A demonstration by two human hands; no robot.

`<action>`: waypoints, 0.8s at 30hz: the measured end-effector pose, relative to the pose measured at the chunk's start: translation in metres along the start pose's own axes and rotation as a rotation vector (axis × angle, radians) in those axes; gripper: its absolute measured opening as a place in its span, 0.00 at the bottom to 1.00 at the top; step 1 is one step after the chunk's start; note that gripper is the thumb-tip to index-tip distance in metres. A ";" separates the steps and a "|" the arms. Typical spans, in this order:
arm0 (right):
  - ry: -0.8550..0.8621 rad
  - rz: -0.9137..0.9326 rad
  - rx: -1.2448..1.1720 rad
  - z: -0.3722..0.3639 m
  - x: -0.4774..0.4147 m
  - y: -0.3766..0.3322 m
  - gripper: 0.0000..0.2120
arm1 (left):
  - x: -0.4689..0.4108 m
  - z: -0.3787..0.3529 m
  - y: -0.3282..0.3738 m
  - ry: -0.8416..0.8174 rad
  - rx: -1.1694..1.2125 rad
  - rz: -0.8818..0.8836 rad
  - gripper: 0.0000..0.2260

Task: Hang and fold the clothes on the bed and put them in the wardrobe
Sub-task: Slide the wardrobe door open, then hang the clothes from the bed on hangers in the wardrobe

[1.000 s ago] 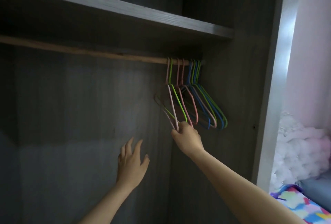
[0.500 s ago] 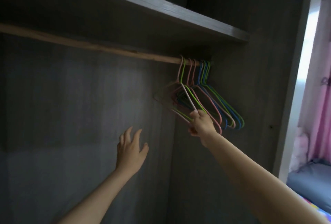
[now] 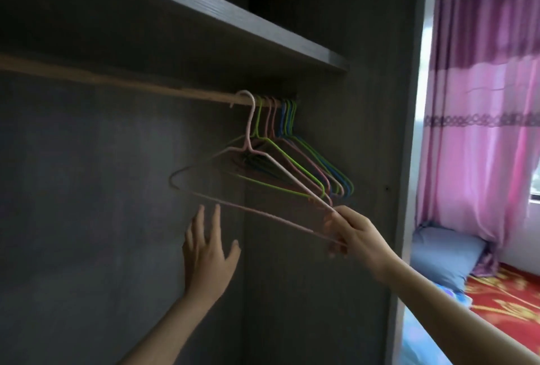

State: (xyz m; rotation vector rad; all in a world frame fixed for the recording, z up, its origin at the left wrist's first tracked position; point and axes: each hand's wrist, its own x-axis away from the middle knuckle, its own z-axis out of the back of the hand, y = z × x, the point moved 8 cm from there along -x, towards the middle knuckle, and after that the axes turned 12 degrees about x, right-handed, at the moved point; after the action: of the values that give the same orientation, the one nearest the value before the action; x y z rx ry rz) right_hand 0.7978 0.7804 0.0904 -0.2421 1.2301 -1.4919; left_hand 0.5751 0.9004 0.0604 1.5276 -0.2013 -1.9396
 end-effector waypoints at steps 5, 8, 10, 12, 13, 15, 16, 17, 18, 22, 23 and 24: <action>-0.053 -0.128 0.178 0.045 0.069 0.044 0.09 | 0.013 -0.035 0.012 -0.071 0.042 -0.003 0.35; -0.091 -0.190 0.286 0.073 0.102 0.070 0.09 | 0.034 -0.067 0.018 -0.149 0.078 0.029 0.36; -0.110 -0.237 0.266 0.091 0.120 0.087 0.09 | 0.053 -0.092 0.024 -0.237 0.104 0.032 0.34; -0.105 -0.288 0.246 0.108 0.136 0.102 0.09 | 0.071 -0.113 0.025 -0.325 0.124 0.086 0.28; -0.093 -0.312 0.238 0.119 0.147 0.111 0.09 | 0.081 -0.125 0.028 -0.376 0.140 0.128 0.23; -0.068 -0.363 0.203 0.146 0.173 0.131 0.08 | 0.105 -0.146 0.040 -0.469 0.232 0.217 0.12; -0.051 -0.398 0.174 0.159 0.187 0.142 0.08 | 0.118 -0.155 0.046 -0.511 0.303 0.259 0.08; -0.041 -0.436 0.145 0.168 0.199 0.154 0.09 | 0.128 -0.160 0.053 -0.549 0.363 0.282 0.05; -0.032 -0.483 0.125 0.189 0.225 0.169 0.10 | 0.149 -0.176 0.073 -0.595 0.419 0.286 0.04; 0.086 -0.604 0.118 0.267 0.312 0.223 0.09 | 0.219 -0.217 0.146 -0.707 0.526 0.173 0.08; 0.129 -0.645 0.130 0.298 0.343 0.240 0.08 | 0.244 -0.242 0.176 -0.757 0.564 0.176 0.09; 0.150 -0.671 0.140 0.310 0.359 0.250 0.08 | 0.254 -0.250 0.187 -0.769 0.599 0.196 0.09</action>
State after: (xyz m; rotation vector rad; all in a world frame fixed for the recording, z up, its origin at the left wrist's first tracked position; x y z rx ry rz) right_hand 1.0463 0.3616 -0.1334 -0.4891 1.2131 -2.1972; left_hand 0.8498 0.6770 -0.1312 0.9306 -1.3002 -2.3215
